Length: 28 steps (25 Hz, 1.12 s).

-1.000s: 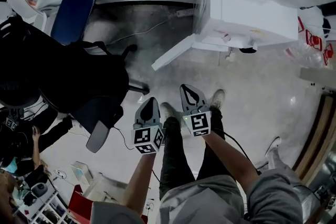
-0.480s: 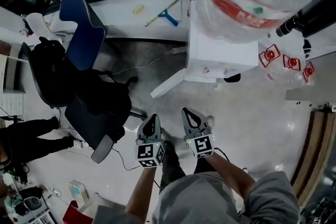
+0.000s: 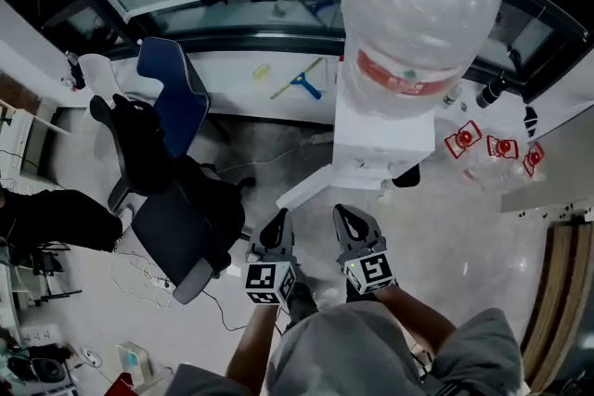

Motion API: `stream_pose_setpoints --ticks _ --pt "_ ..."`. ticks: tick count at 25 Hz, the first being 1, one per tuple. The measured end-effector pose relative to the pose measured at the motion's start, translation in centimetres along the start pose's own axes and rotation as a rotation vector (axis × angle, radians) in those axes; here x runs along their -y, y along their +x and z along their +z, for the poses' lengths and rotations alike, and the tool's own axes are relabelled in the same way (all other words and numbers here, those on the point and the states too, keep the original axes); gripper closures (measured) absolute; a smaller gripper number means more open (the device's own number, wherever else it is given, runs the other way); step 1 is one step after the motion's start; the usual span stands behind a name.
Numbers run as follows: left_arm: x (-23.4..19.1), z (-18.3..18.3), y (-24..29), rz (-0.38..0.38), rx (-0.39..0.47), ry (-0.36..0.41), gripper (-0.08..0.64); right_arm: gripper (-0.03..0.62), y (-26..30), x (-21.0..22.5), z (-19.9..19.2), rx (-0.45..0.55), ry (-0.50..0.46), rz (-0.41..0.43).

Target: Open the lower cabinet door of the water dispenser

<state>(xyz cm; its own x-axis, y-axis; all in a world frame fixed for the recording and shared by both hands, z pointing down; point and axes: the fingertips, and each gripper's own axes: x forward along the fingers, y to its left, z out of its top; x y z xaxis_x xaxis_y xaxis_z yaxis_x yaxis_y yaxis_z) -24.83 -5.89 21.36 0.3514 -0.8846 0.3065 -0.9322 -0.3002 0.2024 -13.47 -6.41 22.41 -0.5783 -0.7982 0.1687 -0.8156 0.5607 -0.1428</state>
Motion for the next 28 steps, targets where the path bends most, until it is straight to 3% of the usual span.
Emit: stream_pose_setpoints --ticks 7,13,28 --pt "1.3 6.9 -1.4 -0.059 0.114 0.102 0.552 0.583 -0.8 -0.4 6.7 0.107 -0.006 -0.009" --pt "2.3 9.4 -2.0 -0.092 0.175 0.16 0.552 0.583 -0.9 -1.1 9.8 0.152 -0.014 -0.002" --pt "1.4 12.2 -2.5 -0.108 0.24 0.17 0.552 0.583 0.6 -2.7 11.5 0.182 -0.016 0.022"
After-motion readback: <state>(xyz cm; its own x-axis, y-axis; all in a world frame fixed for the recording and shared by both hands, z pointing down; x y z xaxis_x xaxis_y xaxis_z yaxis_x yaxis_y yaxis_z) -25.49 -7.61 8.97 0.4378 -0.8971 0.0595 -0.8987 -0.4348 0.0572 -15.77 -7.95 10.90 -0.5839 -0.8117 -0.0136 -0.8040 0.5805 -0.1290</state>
